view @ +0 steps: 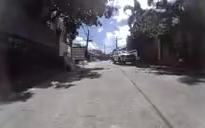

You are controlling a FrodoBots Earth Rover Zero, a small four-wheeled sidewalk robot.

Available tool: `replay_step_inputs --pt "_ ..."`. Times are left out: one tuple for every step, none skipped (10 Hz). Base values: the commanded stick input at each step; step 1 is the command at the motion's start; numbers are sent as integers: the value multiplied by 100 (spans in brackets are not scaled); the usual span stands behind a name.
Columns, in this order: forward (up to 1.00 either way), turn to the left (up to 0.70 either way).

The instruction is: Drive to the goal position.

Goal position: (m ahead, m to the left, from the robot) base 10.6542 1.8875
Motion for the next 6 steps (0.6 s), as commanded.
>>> replay_step_inputs --pt "100 0" --pt "100 0" --pt "100 0" --pt "100 0" --pt "100 0" --pt "100 0"
